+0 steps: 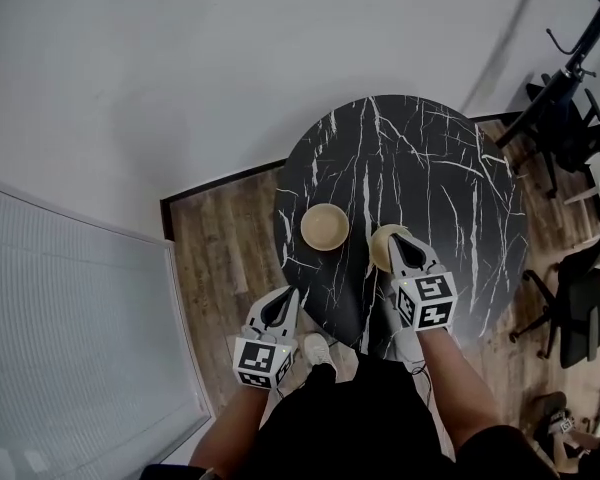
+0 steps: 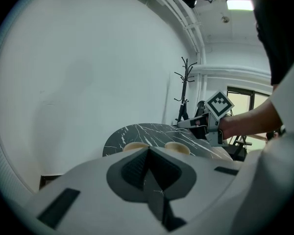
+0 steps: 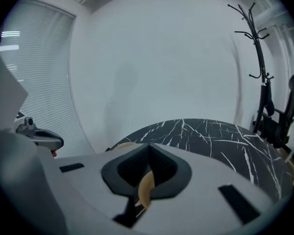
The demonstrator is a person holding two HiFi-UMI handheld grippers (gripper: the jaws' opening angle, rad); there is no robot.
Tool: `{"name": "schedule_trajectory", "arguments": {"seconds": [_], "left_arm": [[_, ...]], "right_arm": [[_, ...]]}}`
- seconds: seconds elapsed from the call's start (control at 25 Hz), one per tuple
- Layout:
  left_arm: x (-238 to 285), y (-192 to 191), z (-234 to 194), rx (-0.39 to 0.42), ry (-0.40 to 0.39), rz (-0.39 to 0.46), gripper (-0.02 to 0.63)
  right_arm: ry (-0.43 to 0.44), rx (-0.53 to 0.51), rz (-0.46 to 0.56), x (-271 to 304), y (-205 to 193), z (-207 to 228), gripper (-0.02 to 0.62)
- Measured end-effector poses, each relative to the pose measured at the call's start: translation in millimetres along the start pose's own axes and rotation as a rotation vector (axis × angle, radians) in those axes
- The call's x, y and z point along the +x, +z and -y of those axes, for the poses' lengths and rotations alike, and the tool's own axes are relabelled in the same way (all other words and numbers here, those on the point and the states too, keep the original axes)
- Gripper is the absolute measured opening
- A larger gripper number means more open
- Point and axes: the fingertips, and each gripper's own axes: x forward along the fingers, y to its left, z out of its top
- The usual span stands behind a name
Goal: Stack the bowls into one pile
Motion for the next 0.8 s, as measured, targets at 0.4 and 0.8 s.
{"name": "schedule_trajectory", "arguments": {"seconds": [0.4,0.8], "left_arm": [[24,2,-31,-0.169,0.104,0.01,0.012],[76,-12,-64,-0.13,0.171,-0.098,0.013]], "right_arm": [[0.036,-0.026,0.005,5,-1,-35,0.009],[0.071,-0.1,0.031,-4,7,-48,0.009]]}}
